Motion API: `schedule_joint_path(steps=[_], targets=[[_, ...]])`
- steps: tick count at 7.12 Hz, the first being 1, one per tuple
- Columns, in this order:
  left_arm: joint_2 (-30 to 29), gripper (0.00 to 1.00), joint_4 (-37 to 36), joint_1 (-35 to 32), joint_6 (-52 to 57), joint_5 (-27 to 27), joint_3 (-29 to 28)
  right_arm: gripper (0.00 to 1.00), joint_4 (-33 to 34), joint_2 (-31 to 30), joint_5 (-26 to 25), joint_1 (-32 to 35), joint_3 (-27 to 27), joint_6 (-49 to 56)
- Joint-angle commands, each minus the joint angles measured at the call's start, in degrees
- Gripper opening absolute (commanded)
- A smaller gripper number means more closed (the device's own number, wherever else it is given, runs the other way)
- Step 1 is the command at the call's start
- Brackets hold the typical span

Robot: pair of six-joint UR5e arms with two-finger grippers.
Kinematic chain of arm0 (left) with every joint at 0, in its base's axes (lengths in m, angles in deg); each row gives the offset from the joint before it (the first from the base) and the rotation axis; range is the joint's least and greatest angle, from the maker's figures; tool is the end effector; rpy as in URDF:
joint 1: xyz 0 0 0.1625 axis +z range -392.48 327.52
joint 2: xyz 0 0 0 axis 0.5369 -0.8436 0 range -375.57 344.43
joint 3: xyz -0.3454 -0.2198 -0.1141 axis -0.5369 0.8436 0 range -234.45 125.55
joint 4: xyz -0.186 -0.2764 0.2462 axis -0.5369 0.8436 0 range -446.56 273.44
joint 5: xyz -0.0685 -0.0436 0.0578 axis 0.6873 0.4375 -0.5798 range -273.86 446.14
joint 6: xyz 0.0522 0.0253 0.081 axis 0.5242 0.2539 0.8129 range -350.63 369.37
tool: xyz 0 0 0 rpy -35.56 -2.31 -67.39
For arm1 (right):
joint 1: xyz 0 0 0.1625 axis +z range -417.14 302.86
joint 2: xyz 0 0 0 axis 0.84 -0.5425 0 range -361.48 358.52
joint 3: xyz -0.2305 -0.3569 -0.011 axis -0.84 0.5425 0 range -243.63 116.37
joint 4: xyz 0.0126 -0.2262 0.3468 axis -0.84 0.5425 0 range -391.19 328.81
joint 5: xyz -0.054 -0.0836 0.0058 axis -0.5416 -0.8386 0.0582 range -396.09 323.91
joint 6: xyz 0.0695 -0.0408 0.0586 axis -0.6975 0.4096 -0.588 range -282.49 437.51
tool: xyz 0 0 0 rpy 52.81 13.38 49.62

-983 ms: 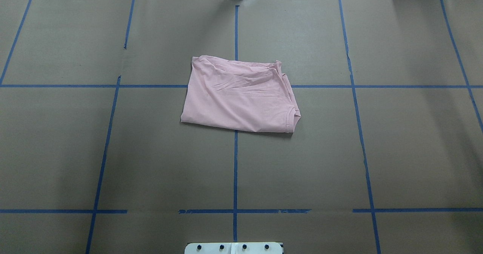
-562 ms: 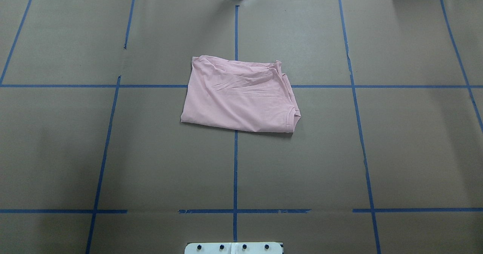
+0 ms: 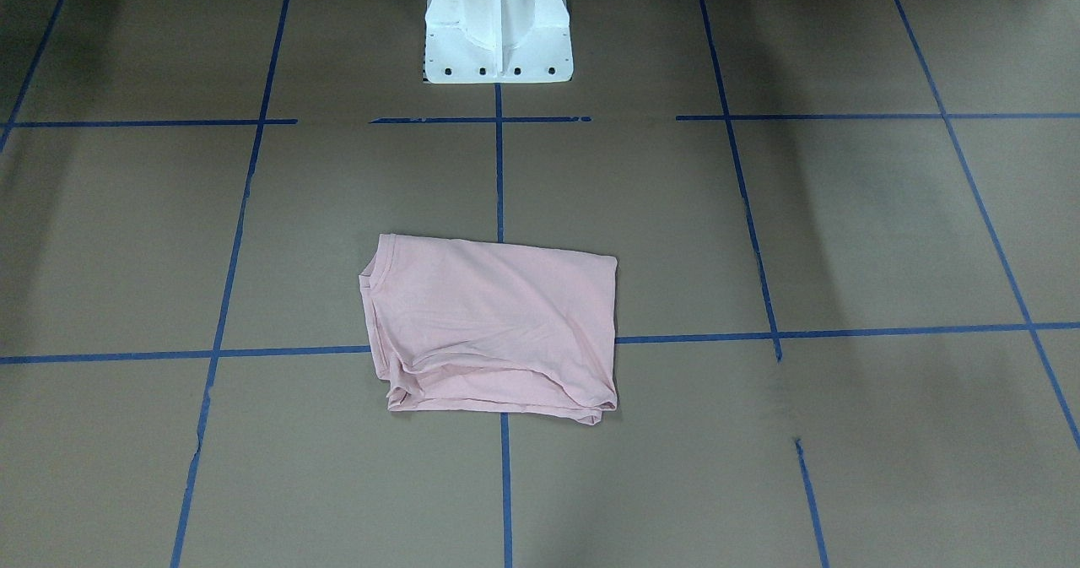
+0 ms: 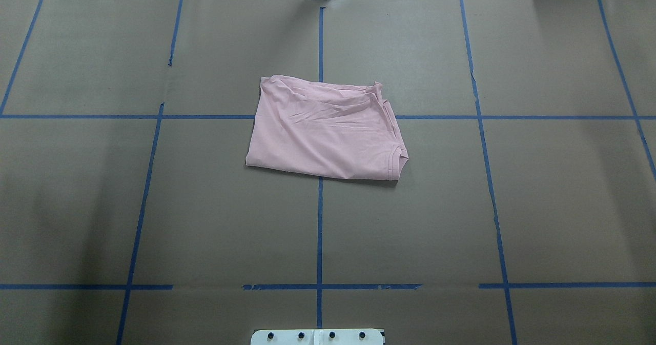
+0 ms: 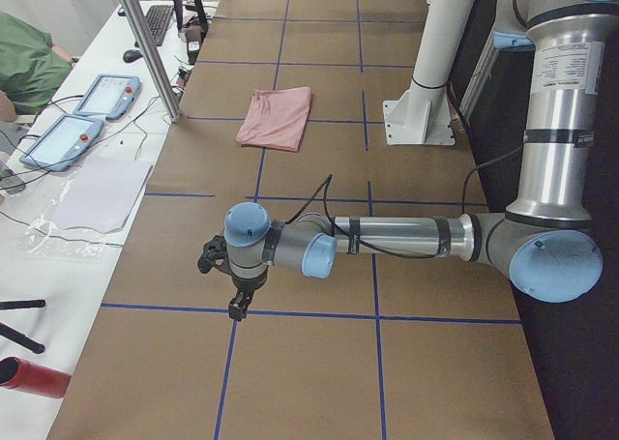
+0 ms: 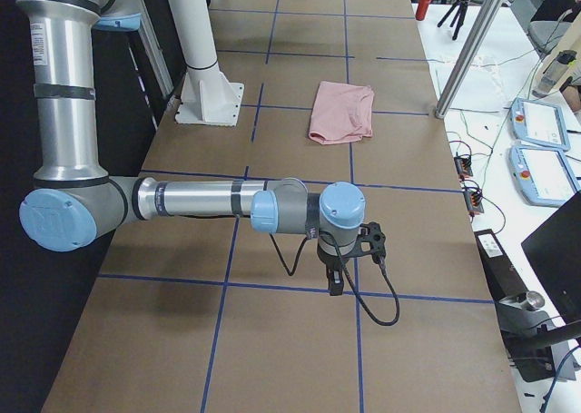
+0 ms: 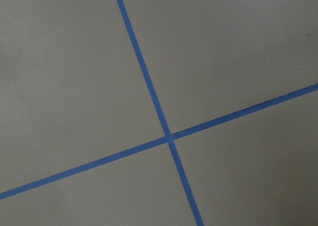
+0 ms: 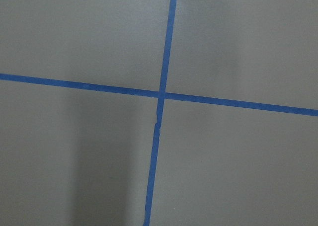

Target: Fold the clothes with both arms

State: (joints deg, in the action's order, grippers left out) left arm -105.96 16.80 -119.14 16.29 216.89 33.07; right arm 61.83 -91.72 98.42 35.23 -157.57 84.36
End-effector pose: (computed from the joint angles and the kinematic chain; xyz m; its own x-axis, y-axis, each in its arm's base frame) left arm -0.0387 -0.5105 0.6563 0.7366 0.2880 -0.6120 -0.1468 0.9513 0.2710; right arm 0.0837 -0.4871 0.6321 0.7128 -0.0982 0.6945 0.0441 0.9945 0.0954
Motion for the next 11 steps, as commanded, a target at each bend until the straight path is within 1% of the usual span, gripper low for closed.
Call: schedule_joint_path(steps=[1, 2, 4, 5, 7, 9, 11], targets=[[-0.1, 1.0, -4.9, 0.0, -0.1, -0.1, 0.5, 1.0, -0.1, 0.0, -0.3, -1.0, -0.1, -7.1], [-0.1, 1.0, -5.0, 0.0, -0.1, 0.0, 0.7, 1.0, -0.2, 0.0, -0.3, -1.8, -0.3, -9.1], [0.1, 1.0, -5.0, -0.1, 0.0, 0.4, 1.2, 1.0, -1.2, 0.3, -0.9, -5.3, 0.2, -9.2], [0.1, 1.0, -5.0, 0.0, -0.1, 0.4, 1.2, 1.0, -2.7, 0.3, -0.8, -5.9, 0.2, -9.7], [0.1, 1.0, -5.1, 0.0, -0.9, 0.5, 1.1, 1.0, -2.8, 0.3, -0.7, -6.9, 0.3, -11.5], [0.4, 1.0, -5.1, 0.0, -10.0, 0.7, 0.8, 1.0, -2.8, 0.2, -0.7, -6.9, 0.2, -11.6], [0.4, 1.0, -5.1, 0.0, -10.3, 0.7, 0.9, 1.0, -2.8, 0.2, -0.5, -6.9, 0.2, -11.6]])
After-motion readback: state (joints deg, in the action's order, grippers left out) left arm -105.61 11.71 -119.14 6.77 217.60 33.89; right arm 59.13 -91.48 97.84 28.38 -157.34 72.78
